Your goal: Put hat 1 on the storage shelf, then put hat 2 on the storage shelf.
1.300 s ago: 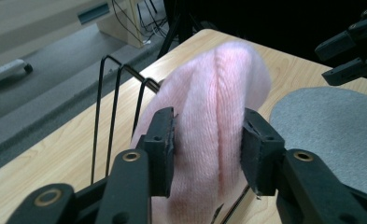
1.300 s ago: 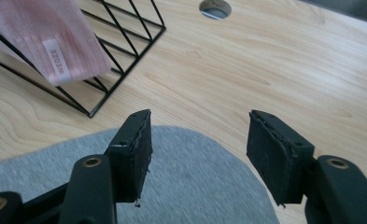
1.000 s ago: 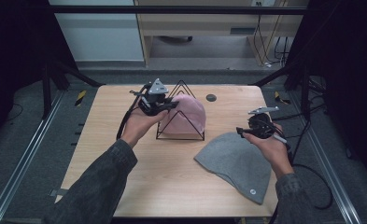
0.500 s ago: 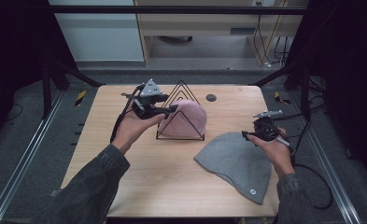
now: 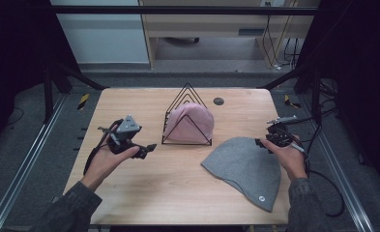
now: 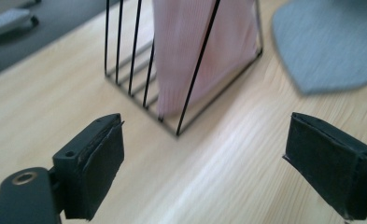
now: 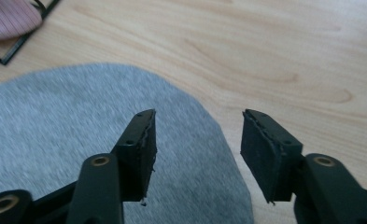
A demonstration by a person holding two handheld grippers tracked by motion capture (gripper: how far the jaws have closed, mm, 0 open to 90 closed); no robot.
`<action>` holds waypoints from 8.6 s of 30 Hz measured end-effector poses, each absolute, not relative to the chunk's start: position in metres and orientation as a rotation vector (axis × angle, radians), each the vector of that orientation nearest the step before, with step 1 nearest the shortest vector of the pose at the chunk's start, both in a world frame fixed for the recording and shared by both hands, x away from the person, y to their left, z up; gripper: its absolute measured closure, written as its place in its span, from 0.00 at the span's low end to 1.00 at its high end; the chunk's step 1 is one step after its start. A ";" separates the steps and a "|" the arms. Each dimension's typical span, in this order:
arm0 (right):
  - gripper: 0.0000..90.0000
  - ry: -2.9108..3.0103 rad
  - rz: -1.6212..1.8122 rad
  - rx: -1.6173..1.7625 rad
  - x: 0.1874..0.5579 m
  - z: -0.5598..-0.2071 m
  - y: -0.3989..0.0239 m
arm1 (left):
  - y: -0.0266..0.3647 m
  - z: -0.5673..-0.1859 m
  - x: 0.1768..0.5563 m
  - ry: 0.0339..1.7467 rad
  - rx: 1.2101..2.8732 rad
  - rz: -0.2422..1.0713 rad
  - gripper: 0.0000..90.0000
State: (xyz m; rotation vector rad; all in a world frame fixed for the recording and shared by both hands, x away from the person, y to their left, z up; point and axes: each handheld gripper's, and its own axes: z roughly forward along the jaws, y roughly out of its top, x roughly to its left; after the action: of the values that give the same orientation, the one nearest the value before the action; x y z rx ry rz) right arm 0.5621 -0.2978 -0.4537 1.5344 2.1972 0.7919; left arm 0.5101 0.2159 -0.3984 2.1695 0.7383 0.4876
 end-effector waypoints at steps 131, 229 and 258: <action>0.96 2.547 1.204 0.400 0.452 -0.277 -0.080 | 0.158 -0.367 0.504 0.367 2.328 0.242 0.23; 0.96 2.208 1.303 0.732 0.670 -0.199 -0.126 | 0.149 -0.232 0.642 0.623 2.053 0.657 0.98; 0.96 2.263 1.269 0.736 0.668 -0.217 -0.122 | 0.152 -0.254 0.648 0.637 2.090 0.638 0.98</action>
State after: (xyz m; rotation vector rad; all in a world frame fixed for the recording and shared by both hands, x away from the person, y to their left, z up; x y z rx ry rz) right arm 0.6676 -0.1224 -0.2173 0.7357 2.2634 1.2691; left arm 0.6479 0.1518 -0.2543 2.0901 0.6370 0.6381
